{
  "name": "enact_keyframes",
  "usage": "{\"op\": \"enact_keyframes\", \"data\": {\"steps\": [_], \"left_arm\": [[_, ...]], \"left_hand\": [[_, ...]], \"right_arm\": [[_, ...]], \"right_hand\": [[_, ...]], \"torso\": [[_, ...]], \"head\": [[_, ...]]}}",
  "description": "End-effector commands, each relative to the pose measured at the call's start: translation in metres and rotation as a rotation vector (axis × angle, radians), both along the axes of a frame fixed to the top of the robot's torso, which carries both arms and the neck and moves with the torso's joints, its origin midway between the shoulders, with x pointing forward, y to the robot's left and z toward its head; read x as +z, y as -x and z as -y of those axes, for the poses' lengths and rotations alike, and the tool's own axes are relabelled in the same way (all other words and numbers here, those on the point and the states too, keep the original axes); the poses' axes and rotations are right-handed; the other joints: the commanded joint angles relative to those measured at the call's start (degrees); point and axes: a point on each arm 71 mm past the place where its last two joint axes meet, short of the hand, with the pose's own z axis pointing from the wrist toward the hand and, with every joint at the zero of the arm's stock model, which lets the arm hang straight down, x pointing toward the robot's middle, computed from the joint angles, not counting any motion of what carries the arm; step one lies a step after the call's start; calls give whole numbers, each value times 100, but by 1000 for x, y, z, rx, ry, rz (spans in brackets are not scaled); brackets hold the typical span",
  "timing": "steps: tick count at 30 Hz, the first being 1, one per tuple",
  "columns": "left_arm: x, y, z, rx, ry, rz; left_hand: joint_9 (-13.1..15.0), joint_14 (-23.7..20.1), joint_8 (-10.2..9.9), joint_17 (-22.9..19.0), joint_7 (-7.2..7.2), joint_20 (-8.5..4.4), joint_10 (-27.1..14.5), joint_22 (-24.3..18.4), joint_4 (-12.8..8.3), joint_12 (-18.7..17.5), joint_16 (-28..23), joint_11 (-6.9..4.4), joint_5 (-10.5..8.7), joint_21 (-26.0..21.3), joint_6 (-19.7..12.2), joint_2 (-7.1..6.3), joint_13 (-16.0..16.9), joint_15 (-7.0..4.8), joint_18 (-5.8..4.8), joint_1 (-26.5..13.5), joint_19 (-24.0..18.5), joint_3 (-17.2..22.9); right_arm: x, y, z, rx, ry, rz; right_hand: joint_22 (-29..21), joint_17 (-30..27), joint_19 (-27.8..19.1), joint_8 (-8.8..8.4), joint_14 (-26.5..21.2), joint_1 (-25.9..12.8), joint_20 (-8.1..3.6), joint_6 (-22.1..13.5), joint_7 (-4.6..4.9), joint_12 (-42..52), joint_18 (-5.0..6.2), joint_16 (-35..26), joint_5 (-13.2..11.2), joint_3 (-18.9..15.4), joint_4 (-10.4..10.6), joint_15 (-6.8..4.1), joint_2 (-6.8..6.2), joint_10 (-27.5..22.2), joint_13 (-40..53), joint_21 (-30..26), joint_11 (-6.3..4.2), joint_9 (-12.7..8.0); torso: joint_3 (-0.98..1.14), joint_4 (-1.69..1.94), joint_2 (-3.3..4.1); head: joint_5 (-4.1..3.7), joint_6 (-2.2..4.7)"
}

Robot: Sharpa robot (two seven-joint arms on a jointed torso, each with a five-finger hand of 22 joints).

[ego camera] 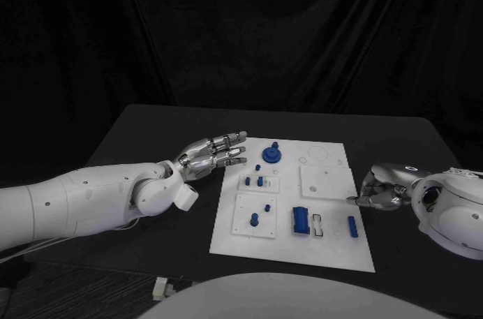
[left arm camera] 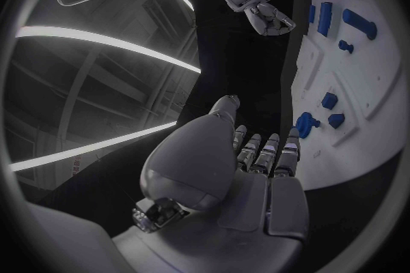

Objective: Assemble the parts on the task board

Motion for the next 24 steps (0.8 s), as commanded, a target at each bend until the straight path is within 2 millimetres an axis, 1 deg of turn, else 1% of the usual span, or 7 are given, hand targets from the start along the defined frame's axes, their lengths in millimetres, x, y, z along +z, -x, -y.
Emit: {"op": "enact_keyframes", "data": {"steps": [1,4,10,17,24], "left_arm": [[1,0,1,-3,17,7],[1,0,2,-4,17,7],[1,0,2,-5,17,7],[1,0,2,-6,18,6],[1,0,1,-6,18,6]], "left_hand": [[7,-7,30,8,11,-4,6,1,-16,38,19,28,35,24,15,35,5,28,-116,-37,28,10],[7,-7,30,8,11,-4,6,1,-16,38,19,28,35,24,15,35,5,28,-116,-37,28,10],[7,-7,30,8,11,-4,6,1,-16,38,19,28,35,24,15,35,5,28,-116,-37,28,10],[7,-7,30,8,11,-4,6,1,-16,38,19,28,35,24,15,35,5,28,-116,-37,28,10],[6,-4,31,8,23,-4,11,-4,-23,41,22,35,36,25,18,36,5,31,-120,-42,30,18]], "right_arm": [[-7,2,3,0,117,-95],[-9,0,1,9,133,-112],[-11,-2,-3,17,147,-124],[-16,-4,-7,23,151,-135],[-21,-4,-10,25,151,-145]], "right_hand": [[1141,1427,94,-75,584,97,-7,92,-3,21,-37,-20,-110,37,6,-12,-4,618,1507,-27,-41,-43],[1143,1430,98,-142,584,90,-8,218,-17,21,-38,-19,-232,32,21,-15,-2,618,1507,-24,-49,-81],[1143,1431,98,-191,584,28,-15,332,-35,21,-37,-18,-365,17,29,-27,18,618,1507,-29,-65,-99],[1138,1407,93,-202,580,17,-17,355,-39,21,-34,-28,-396,16,27,-29,25,618,1507,-44,-68,-101],[1137,1393,91,-214,577,17,-18,351,-38,21,-33,-35,-411,18,25,-31,32,618,1507,-48,-68,-104]], "torso": [[4,1,4],[2,-1,3],[4,0,1],[6,-2,7],[5,1,2]], "head": [[-18,-1],[-12,-1],[-23,-1],[-15,-1],[-25,-1]]}}
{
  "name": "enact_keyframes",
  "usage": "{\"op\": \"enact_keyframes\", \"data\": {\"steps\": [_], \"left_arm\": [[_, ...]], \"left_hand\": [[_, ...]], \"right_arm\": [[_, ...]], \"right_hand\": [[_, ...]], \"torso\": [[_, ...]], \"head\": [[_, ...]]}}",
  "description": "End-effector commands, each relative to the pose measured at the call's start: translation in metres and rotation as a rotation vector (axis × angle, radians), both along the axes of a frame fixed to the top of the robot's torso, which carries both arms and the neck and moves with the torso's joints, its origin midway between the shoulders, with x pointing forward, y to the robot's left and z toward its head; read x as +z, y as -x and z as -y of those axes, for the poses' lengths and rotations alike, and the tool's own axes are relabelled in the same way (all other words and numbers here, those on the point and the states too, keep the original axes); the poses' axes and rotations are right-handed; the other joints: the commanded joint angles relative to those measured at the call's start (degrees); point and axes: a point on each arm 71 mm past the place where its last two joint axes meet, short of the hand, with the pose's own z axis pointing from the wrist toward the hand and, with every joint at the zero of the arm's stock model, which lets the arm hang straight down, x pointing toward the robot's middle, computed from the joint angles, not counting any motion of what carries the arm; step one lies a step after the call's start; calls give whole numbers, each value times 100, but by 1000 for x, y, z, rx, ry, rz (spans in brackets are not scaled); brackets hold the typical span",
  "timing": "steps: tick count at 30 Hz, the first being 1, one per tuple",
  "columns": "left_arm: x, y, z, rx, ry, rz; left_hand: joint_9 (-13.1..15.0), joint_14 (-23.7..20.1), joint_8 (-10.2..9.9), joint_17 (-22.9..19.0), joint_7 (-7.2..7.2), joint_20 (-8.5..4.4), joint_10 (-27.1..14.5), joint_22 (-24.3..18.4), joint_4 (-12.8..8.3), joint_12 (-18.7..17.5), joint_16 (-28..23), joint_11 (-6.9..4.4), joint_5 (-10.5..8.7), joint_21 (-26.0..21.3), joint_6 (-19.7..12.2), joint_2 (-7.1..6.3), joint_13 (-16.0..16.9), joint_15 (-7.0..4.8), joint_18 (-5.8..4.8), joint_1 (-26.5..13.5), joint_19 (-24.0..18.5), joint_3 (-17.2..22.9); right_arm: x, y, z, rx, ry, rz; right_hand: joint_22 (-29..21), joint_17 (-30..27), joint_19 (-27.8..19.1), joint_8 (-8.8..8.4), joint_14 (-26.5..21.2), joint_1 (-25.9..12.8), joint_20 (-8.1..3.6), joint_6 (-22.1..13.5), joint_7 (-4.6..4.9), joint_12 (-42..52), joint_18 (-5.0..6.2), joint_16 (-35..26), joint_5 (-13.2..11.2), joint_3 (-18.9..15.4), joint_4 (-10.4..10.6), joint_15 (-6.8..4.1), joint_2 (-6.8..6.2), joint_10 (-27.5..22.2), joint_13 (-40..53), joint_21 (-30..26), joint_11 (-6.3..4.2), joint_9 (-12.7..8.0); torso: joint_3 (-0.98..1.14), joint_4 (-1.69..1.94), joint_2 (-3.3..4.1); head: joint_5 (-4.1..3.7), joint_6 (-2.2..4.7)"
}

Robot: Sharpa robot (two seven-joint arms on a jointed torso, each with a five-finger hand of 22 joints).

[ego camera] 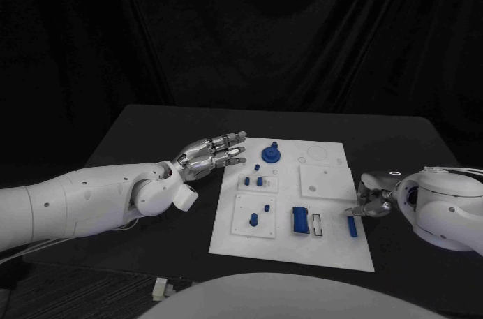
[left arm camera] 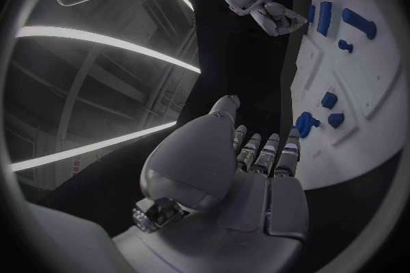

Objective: Assemble the parts on the task board

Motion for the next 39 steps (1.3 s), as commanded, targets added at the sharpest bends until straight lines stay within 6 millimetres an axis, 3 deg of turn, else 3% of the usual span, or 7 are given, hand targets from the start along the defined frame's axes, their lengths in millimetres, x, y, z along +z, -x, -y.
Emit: {"op": "enact_keyframes", "data": {"steps": [1,7,14,22,31,39], "left_arm": [[1,1,2,-6,19,6],[1,0,2,-7,19,5],[1,0,2,-8,19,4],[0,1,3,-9,19,3],[0,1,3,-12,21,2],[0,1,3,-13,21,1]], "left_hand": [[8,-4,31,9,24,-4,11,-4,-24,19,22,35,36,25,18,36,7,31,-26,-42,30,18],[8,-4,31,9,24,-4,11,-4,-24,19,22,35,36,25,18,36,7,31,-26,-42,30,18],[8,-4,31,9,24,-4,11,-4,-24,19,22,35,36,25,18,36,7,31,-26,-42,30,18],[8,-4,31,9,24,-4,11,-4,-24,19,22,35,36,25,18,36,7,31,-26,-42,30,18],[6,-7,28,7,29,-4,13,-11,-30,20,20,43,36,25,9,36,6,32,-30,-46,29,26],[5,-9,27,7,30,-4,11,-16,-33,19,19,46,37,23,7,37,5,32,-33,-48,26,29]], "right_arm": [[-3,1,2,-11,28,-17],[-9,3,1,-13,23,-27],[-16,6,0,-20,14,-32],[-23,8,-2,-28,-2,-28],[-27,10,-6,-37,-25,-13],[-29,11,-7,-59,-53,-33]], "right_hand": [[1139,1393,91,-35,577,-31,-18,41,15,20,-33,-35,-27,2,9,-30,21,596,1508,-16,-45,-6],[1131,1339,82,-103,565,3,-25,-1,28,20,-28,-59,-47,14,-8,-37,34,596,1508,-41,-40,-25],[1106,1202,54,-300,536,218,-34,-148,77,20,-11,-124,39,50,-53,-35,21,596,1508,-126,-9,-72],[1093,1131,39,-359,521,393,-27,-150,82,20,-3,-157,141,88,-106,-28,34,596,1508,-174,-5,-77],[1060,1017,-1,-468,498,732,-19,-195,85,20,20,-215,498,157,-278,-16,30,596,1508,-296,-10,-78],[1011,922,-67,-549,478,1115,21,-365,127,20,54,-267,752,244,-556,30,12,596,1508,-478,18,-84]], "torso": [[-2,2,-4],[0,1,-1],[-2,-1,-3],[0,0,0],[-1,-1,-2],[1,3,0]], "head": [[-6,-1],[-18,-1],[-8,-1],[-1,-1],[11,-1],[25,-1]]}}
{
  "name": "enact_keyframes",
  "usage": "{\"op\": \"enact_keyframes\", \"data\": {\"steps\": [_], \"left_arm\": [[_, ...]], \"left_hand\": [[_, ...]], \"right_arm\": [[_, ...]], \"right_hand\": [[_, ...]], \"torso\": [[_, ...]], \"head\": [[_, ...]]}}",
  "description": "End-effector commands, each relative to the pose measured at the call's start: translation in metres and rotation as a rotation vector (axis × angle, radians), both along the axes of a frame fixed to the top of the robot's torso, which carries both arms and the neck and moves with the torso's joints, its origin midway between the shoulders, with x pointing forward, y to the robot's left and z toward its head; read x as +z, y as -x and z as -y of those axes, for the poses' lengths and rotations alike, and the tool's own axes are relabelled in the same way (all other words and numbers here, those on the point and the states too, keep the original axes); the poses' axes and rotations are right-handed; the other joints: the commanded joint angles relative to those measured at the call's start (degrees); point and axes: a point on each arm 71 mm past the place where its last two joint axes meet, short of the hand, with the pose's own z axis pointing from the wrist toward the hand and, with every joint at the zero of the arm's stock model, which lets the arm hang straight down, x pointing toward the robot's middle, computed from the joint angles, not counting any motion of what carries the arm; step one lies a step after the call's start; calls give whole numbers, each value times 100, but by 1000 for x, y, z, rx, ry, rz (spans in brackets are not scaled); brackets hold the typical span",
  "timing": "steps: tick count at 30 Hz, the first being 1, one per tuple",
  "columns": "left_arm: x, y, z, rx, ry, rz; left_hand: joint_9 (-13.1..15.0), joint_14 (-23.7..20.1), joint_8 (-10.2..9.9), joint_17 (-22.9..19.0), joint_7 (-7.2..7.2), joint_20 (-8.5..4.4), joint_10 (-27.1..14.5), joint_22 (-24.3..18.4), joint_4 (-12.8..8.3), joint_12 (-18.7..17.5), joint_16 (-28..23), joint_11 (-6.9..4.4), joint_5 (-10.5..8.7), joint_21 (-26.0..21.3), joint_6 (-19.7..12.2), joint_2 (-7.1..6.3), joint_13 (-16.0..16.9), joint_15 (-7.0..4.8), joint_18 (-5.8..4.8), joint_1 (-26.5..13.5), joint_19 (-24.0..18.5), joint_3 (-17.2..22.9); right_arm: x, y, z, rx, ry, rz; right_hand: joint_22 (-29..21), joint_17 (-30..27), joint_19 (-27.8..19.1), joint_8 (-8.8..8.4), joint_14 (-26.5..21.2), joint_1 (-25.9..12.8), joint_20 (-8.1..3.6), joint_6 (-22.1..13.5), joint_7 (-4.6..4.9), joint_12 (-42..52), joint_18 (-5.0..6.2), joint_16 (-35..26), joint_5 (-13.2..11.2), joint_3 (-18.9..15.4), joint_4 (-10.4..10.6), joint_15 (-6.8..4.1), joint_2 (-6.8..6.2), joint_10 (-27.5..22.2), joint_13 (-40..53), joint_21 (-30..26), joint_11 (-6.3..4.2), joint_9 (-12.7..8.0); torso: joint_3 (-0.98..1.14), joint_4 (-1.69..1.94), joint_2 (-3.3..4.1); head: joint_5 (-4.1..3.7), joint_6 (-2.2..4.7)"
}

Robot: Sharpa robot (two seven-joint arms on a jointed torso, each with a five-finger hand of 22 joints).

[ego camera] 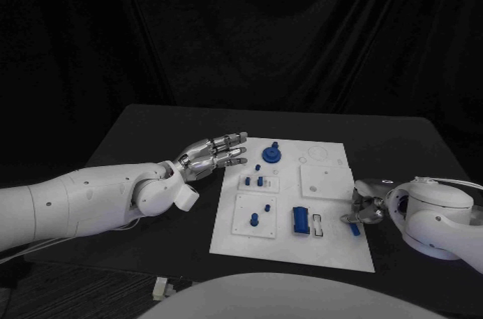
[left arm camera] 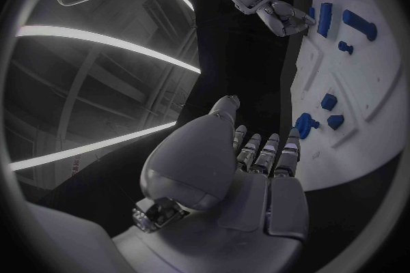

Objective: Assemble the parts on the task board

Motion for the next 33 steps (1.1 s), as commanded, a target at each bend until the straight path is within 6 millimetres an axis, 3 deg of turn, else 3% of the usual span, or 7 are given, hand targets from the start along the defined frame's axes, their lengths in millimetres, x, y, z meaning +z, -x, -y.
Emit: {"op": "enact_keyframes", "data": {"steps": [1,13,19,20,22,33], "left_arm": [[1,1,2,-9,19,4],[0,0,2,-8,18,3],[0,0,1,-7,17,2],[0,0,1,-7,17,2],[0,0,1,-7,16,2],[-1,0,1,-8,15,-1]], "left_hand": [[7,-8,27,7,30,-4,11,-9,-16,20,19,46,37,23,8,15,7,33,-35,-26,27,13],[7,-8,27,7,30,-4,11,-9,-16,20,19,46,37,23,8,15,7,33,-35,-26,27,13],[7,-8,27,7,30,-4,11,-9,-16,20,19,46,37,23,8,15,7,33,-35,-26,27,13],[7,-8,27,7,30,-4,11,-9,-16,20,19,46,37,23,8,15,7,33,-35,-26,27,13],[7,-8,27,7,30,-4,11,-9,-16,20,19,46,37,23,8,15,7,33,-35,-26,27,13],[7,-8,27,7,30,-4,11,-9,-16,20,19,46,37,23,8,15,7,33,-35,-26,27,13]], "right_arm": [[-8,4,2,-43,-19,-31],[-7,7,3,-100,-93,-43],[-5,11,7,-138,-133,-53],[-4,11,7,-148,-143,-59],[-3,12,8,-166,-161,-72],[5,15,6,-248,-269,-141]], "right_hand": [[1012,921,-36,-186,479,137,-8,-139,-67,21,54,-23,66,30,-77,27,14,597,1509,-30,16,-179],[1010,908,-38,-134,477,262,-6,-73,-90,21,58,-31,179,81,-194,21,61,597,1509,-52,0,-144],[1012,918,-33,-103,480,286,-18,-51,-110,21,59,-27,432,104,-246,5,72,597,1509,-59,-17,-114],[1020,945,-19,-82,486,301,-28,-41,-122,21,54,-13,606,118,-283,-4,64,597,1509,-37,-29,-92],[1022,951,-14,-73,488,304,-33,-46,-125,21,53,-10,698,127,-306,-8,57,597,1509,-34,-33,-79],[1039,979,11,-62,495,288,-38,-55,-125,21,41,5,807,139,-327,-11,56,597,1509,18,-37,-61]], "torso": [[2,3,2],[-1,-2,-3],[1,-3,1],[1,-3,1],[1,-5,1],[0,-6,-4]], "head": [[3,-1],[9,-1],[3,-1],[0,-1],[-1,-1],[-17,-1]]}}
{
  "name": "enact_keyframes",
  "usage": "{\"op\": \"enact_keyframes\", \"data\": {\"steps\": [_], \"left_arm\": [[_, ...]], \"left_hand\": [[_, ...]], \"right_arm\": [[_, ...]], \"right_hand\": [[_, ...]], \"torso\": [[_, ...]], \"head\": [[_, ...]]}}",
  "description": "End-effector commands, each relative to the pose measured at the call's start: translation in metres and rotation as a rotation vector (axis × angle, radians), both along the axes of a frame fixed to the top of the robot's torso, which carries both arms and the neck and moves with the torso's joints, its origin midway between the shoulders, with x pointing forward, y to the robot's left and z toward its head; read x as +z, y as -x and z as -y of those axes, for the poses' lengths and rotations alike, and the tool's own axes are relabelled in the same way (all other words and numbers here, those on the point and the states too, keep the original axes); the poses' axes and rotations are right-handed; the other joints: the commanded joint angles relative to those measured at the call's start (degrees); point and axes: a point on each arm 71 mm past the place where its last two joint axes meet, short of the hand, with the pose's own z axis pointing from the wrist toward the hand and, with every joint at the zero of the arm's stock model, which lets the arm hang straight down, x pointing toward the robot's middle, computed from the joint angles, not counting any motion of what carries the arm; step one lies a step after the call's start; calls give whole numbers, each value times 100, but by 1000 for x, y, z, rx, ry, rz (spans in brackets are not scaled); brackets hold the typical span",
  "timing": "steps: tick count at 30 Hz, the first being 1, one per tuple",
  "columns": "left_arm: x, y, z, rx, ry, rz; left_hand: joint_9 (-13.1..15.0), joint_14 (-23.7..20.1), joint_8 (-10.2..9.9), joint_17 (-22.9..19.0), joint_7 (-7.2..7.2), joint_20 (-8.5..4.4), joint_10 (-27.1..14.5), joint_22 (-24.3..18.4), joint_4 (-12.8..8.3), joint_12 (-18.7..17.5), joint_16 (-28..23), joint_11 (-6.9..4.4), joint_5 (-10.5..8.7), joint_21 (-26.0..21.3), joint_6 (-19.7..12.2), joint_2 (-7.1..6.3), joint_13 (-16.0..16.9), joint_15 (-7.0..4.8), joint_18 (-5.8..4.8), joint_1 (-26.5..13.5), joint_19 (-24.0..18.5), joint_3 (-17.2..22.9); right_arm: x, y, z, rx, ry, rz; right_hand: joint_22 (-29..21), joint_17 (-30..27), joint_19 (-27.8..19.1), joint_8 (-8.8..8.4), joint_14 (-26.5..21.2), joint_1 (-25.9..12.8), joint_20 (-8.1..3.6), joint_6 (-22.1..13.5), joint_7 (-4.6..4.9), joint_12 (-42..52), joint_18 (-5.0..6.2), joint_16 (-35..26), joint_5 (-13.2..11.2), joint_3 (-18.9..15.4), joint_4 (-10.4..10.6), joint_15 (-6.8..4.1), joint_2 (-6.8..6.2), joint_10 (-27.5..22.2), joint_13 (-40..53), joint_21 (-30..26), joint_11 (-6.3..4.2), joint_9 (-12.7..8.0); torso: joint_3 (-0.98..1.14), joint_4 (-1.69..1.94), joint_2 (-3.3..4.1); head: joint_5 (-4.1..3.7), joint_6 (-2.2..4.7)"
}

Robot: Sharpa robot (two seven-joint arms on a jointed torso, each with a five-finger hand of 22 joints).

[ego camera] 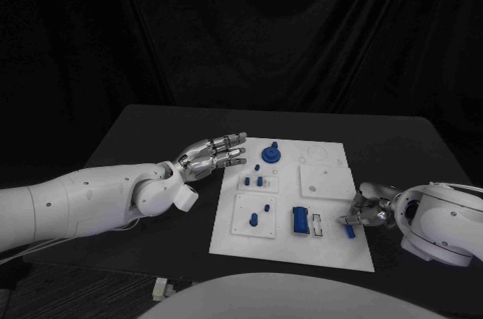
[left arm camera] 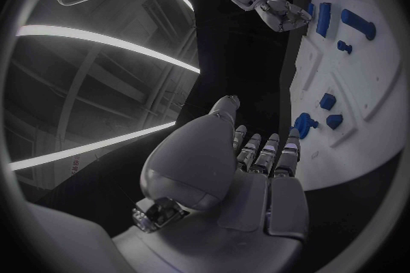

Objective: Assemble the parts on the task board

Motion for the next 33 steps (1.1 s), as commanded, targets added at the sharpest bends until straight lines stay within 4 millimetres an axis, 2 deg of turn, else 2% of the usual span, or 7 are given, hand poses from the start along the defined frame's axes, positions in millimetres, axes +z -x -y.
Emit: {"op": "enact_keyframes", "data": {"steps": [1,22,33], "left_arm": [[1,1,2,-8,17,2],[0,1,3,-14,17,-2],[0,1,3,-15,17,-4]], "left_hand": [[7,-8,27,8,30,-4,11,-6,-16,20,19,46,37,23,8,15,7,33,-36,-26,27,13],[7,-8,27,8,30,-4,11,-6,-16,20,19,46,37,23,8,15,7,33,-36,-26,27,13],[6,-13,24,7,26,-5,12,-15,-27,21,18,56,37,22,6,16,6,33,-46,-37,25,27]], "right_arm": [[1,2,-2,-63,-67,-46],[-6,-2,-16,-137,-176,-150],[-10,-4,-17,-194,-229,-205]], "right_hand": [[1038,979,11,19,484,31,-37,41,1,21,41,5,35,104,-140,-16,-5,588,1510,19,-23,15],[1040,977,18,30,485,-21,-41,32,4,21,40,5,97,105,-131,-17,6,588,1510,23,-23,32],[1039,978,16,31,485,-28,-41,31,4,21,42,6,101,106,-128,-17,11,588,1510,17,-23,34]], "torso": [[0,1,-3],[2,10,2],[1,11,4]], "head": [[-9,-1],[-12,-1],[-13,-1]]}}
